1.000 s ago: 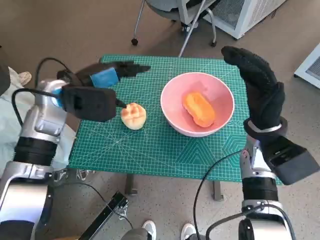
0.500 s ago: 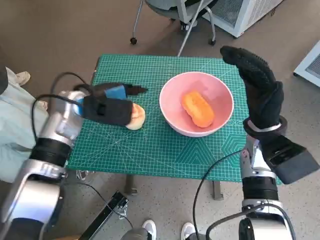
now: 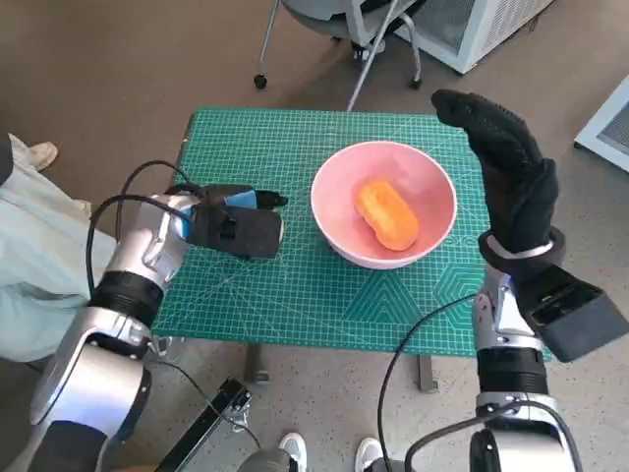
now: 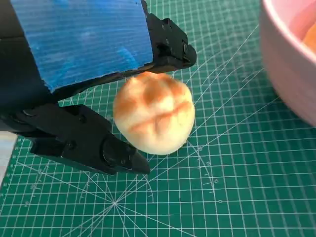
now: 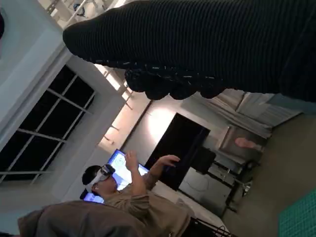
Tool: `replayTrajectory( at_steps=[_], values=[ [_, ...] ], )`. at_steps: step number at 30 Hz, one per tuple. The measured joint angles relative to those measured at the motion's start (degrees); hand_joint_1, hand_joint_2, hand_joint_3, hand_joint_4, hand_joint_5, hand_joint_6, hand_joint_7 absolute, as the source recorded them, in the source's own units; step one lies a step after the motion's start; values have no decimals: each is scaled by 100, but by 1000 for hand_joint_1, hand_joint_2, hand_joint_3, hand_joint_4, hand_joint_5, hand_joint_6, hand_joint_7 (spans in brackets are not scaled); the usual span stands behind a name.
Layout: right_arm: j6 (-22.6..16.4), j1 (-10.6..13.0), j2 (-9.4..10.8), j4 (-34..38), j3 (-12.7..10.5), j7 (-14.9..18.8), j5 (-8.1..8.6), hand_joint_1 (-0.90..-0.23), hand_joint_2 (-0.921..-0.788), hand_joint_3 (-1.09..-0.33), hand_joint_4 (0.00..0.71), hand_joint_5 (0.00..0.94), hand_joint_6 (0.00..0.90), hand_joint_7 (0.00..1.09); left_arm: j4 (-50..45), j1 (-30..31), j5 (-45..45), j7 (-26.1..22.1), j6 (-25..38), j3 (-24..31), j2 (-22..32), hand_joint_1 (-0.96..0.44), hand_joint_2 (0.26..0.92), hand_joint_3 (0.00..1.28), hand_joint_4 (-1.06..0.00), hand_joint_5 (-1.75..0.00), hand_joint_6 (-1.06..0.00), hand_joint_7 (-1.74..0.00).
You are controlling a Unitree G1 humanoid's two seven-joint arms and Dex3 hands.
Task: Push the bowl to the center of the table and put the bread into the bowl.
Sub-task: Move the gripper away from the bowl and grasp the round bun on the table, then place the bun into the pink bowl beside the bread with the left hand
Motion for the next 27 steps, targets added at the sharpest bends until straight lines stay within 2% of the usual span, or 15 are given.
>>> replayTrajectory(
  at_steps=[1, 5, 6, 7, 8, 11, 17, 22, 27],
  values=[
    [3, 0, 0, -6, 0, 1, 1, -581, -921, -687, 370, 1, 38, 790, 51, -6, 34, 62, 0, -28, -21, -104, 831, 13, -379, -46, -489, -66],
    [15, 2, 0, -26, -1, 1, 3, -584, -921, -686, 371, 1, 38, 790, 210, -13, 151, 338, -50, -123, -89, -95, 878, 15, -658, -117, -642, -146],
    [14, 2, 0, -31, -2, 1, 3, -582, -921, -686, 371, 1, 38, 790, 230, -16, 170, 401, -78, -137, -95, -76, 886, 34, -665, -320, -619, -372],
    [14, 2, 0, -34, -2, 1, 2, -581, -921, -686, 371, 1, 38, 790, 248, -21, 186, 473, -116, -156, -96, -49, 899, 83, -649, -643, -561, -724],
    [14, 2, 0, -34, -2, 1, 2, -580, -921, -686, 371, 1, 38, 789, 265, -28, 198, 528, -150, -169, -96, -32, 907, 100, -647, -839, -546, -929],
    [11, 2, 0, -34, -4, 1, 2, -581, -921, -686, 371, 1, 38, 789, 296, -44, 227, 678, -297, -198, -73, -11, 916, 103, -659, -1061, -556, -1148],
    [10, 2, 0, -34, -8, 11, 8, -586, -921, -685, 371, 1, 38, 789, 280, -54, 88, 766, -662, -43, 42, 0, 920, 76, -685, -1117, -607, -1220],
    [10, 2, 0, -33, -12, 12, 9, -585, -921, -686, 371, 1, 38, 790, 120, -88, -594, 497, -869, 579, 173, 1, 920, 72, -694, -1145, -611, -1200],
    [10, 2, -2, -23, -15, 12, 7, -584, -921, -685, 371, 1, 37, 790, -500, -147, -1456, 93, -983, 1311, 280, 2, 920, 70, -696, -1164, -616, -1179]
  ],
)
